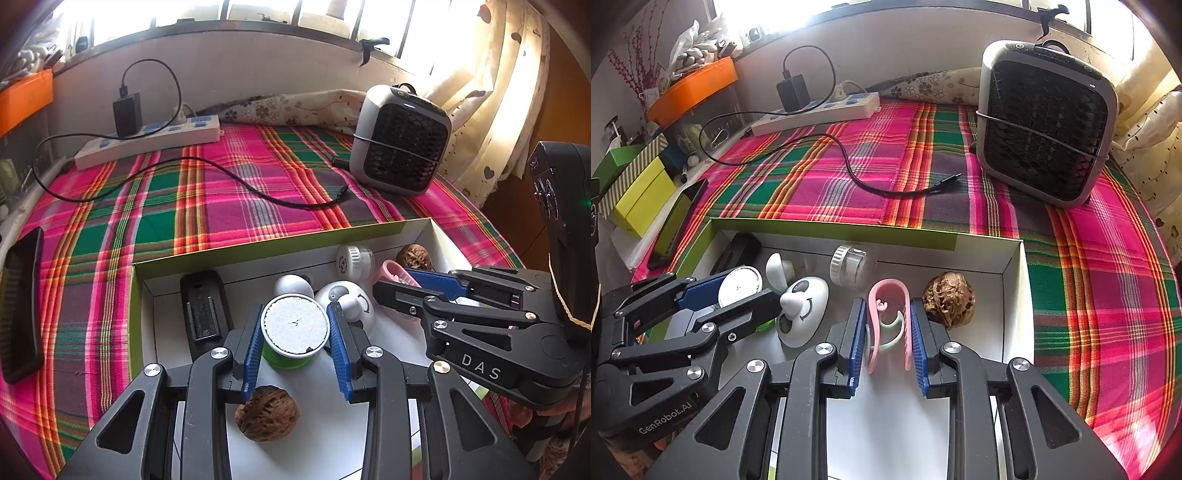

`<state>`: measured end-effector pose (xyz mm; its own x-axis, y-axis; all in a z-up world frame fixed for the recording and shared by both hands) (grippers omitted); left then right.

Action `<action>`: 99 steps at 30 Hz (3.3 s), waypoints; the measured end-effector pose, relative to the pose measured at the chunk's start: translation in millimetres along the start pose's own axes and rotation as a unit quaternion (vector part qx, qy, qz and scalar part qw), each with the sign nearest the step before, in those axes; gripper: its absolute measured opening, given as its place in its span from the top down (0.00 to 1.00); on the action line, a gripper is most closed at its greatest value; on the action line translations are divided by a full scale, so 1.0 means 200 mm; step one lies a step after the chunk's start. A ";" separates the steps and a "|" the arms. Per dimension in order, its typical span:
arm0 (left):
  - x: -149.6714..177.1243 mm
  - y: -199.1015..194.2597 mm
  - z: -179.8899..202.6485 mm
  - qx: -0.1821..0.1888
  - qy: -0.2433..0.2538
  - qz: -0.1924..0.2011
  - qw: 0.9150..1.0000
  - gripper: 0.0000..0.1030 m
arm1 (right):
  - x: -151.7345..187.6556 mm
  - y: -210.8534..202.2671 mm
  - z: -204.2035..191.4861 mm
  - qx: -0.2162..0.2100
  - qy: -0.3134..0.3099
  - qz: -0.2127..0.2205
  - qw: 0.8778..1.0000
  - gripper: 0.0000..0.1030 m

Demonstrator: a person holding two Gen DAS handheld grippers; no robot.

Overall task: Organize objects
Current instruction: 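Carry the tape roll with the left tool while the right tool carries the pink clip into the box, then open the left tool releasing the tape roll while the right tool releases the pink clip, then withdraw both tools from the box toward the objects in front of it, then move the left tool over the white USB cable while the right tool approaches the flat pink clip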

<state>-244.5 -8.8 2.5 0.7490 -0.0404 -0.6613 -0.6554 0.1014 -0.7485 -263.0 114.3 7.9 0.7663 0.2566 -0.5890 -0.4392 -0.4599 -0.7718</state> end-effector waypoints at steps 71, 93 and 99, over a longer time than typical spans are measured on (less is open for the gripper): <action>0.23 -0.45 -0.01 -0.029 -0.019 0.046 0.998 0.62 | 0.24 -0.37 -0.18 0.029 0.018 0.068 0.997 0.54; 0.47 -0.54 -0.08 -0.020 -0.043 0.032 0.998 0.62 | 0.42 -0.42 -0.32 0.019 -0.002 0.077 0.997 0.49; 0.52 -0.51 -0.09 -0.018 -0.047 0.018 0.999 0.62 | 0.46 -0.36 -0.37 0.008 -0.005 0.060 0.998 0.49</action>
<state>-101.7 -40.9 9.7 0.7302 0.0564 -0.6809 -0.6833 0.0648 -0.7273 -126.3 108.6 27.0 0.7031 0.2080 -0.6800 -0.5354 -0.4745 -0.6987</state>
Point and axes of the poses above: each gripper's, at about its wrist camera, not at the fingertips, and y roughly the way its jaws point, z to its right, x to its underside, the point moved 2 cm from there along y, roughly the way its jaws point, and after that the axes turned 9 degrees about -x, right-handed, at the moved point
